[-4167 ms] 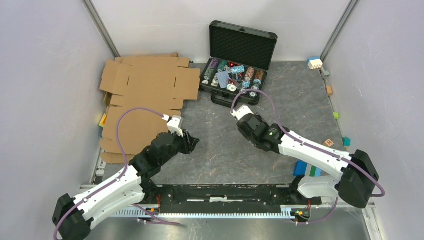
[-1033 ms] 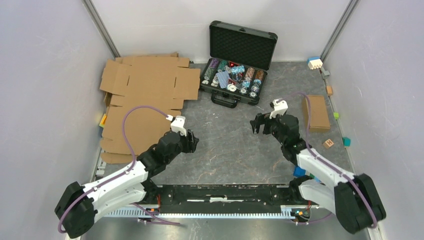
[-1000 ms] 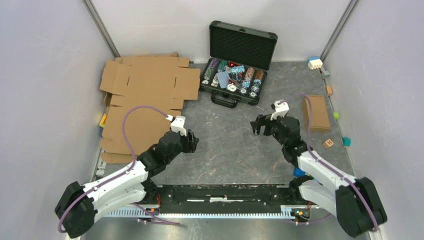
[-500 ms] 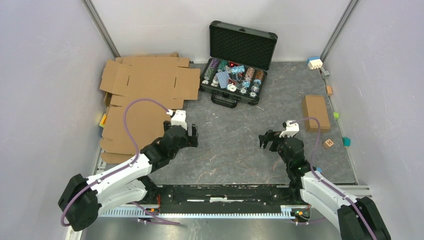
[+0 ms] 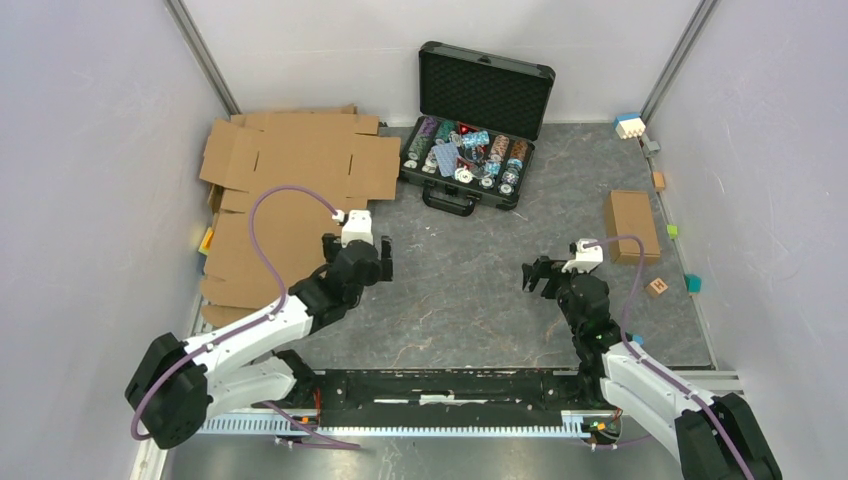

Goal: Fold the paper box

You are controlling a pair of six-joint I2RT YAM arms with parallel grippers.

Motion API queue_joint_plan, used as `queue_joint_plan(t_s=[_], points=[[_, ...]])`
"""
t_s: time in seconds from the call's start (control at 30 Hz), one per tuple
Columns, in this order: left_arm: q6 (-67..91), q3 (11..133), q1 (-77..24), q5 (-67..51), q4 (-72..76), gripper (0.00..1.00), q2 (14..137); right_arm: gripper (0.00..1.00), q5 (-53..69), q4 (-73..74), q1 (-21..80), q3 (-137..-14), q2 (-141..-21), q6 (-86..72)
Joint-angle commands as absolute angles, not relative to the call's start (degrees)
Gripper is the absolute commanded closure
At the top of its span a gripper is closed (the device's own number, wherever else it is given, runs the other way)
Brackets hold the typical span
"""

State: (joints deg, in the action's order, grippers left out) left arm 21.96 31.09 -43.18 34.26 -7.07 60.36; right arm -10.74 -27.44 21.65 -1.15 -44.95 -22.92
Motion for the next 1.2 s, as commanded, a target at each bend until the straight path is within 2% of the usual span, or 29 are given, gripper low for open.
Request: queue_joint_plan(t_s=[0.0, 0.1, 0.2, 0.33, 0.43, 0.47, 0.57, 0.67, 0.73, 0.83, 0.93, 1.07, 1.17], points=[[14.8, 27.8, -41.8, 37.0, 4.5, 0.0, 57.0, 0.02, -21.5, -31.2, 21.7, 1.2, -44.5, -15.5], [8.9, 24.5, -39.6, 38.0, 14.1, 0.0, 55.1, 0.02, -24.1, -36.5, 21.7, 1.9, -44.1, -8.1], [7.8, 24.5, -32.5, 35.8, 18.0, 0.0, 55.5, 0.02, -23.3, -41.6, 21.6, 2.6, -43.8, -1.2], [8.5, 24.6, -23.4, 32.6, 22.2, 0.0, 59.1, 0.05, -28.7, -59.9, 19.9, 8.3, -46.3, 9.8], [7.4, 21.4, -17.3, 27.8, 29.8, 0.0, 61.4, 0.07, -26.3, -69.7, 15.2, 9.9, -55.0, 13.8], [7.1, 20.9, -14.6, 26.0, 30.5, 0.0, 61.5, 0.02, -25.7, -71.7, 14.9, 9.3, -59.6, 15.7], [6.0, 16.1, -9.5, 22.5, 42.2, 0.0, 66.2, 0.02, -27.4, -86.4, 14.9, 9.6, -72.2, 17.0], [6.6, 16.5, -8.3, 20.6, 43.6, 0.0, 71.1, 0.02, -29.7, -98.0, 14.8, 12.0, -79.2, 16.6], [5.5, 18.5, -7.6, 20.1, 43.5, 0.0, 74.0, 0.02, -31.0, -97.5, 14.2, 10.7, -81.6, 15.7], [2.8, 21.7, -7.2, 19.0, 42.3, 0.04, 77.7, 0.02, -28.3, -85.9, 11.7, 6.7, -79.6, 12.7], [1.8, 22.5, -7.0, 16.2, 41.5, 0.05, 78.2, 0.02, -26.4, -85.6, 10.6, 6.3, -79.7, 12.3], [2.7, 18.5, -7.2, 12.8, 43.6, 0.04, 74.0, 0.02, -26.7, -89.0, 10.8, 8.1, -79.5, 12.7], [7.3, 18.8, -7.2, 17.0, 38.3, 0.0, 68.6, 0.02, -27.4, -89.4, 11.1, 8.3, -79.6, 12.8]])
